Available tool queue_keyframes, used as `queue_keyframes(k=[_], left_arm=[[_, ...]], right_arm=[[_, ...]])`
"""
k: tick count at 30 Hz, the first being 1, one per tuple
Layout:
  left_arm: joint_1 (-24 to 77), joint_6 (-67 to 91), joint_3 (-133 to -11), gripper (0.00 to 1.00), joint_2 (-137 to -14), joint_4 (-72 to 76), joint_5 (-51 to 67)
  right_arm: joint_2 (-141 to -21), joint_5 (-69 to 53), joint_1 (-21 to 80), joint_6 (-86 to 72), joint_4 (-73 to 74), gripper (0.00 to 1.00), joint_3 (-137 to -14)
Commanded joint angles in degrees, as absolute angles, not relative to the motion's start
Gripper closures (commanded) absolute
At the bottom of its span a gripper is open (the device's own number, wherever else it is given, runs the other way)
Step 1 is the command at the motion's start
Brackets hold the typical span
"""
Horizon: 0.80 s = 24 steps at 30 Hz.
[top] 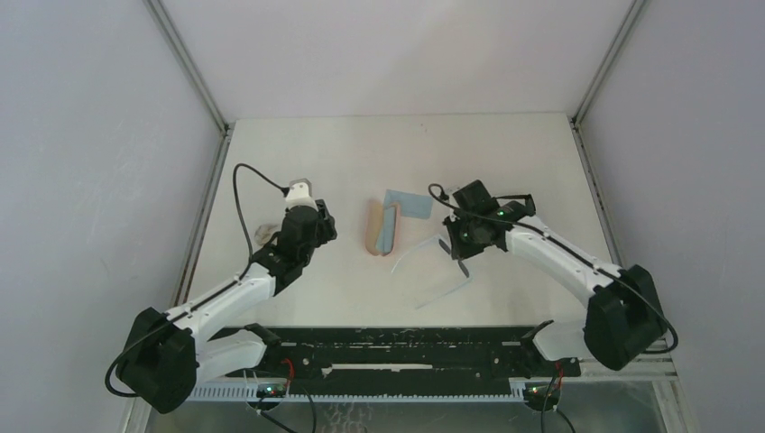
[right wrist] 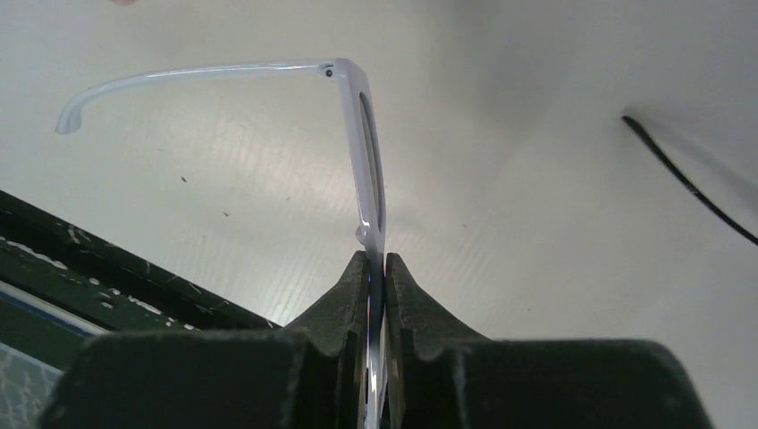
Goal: Organize the sunglasses
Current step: Place the sunglasses at the center of the board.
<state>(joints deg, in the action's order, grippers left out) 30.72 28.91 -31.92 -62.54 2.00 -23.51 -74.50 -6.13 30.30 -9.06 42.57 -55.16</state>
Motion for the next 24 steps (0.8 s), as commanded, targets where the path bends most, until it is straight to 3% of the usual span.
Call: queue_keyframes(k=[1,5,15,24], left_arm=[[30.6,28.7,-31.1,0.5,-60.7,2.6,-25.5],[30.6,28.6,-31.0,0.5,-60.5,2.6,-25.9],[30.6,28.3,-31.3,0.5,-61.6,2.9,-25.1],[30.6,28.3,-31.6,0.5,-62.2,2.9,-24.5]], right_arm=[[-80.3,-1.2,34.3,-11.5,42.0,1.0,-57.6],[-85.3,2.9,37.2,-13.4,42.0,0.97,-58.1],[-89.9,4.8,39.2,-14.5,40.5,0.74,-58.1],[-88.7,1.9,38.2,-11.2,43.4,0.71,-58.9]])
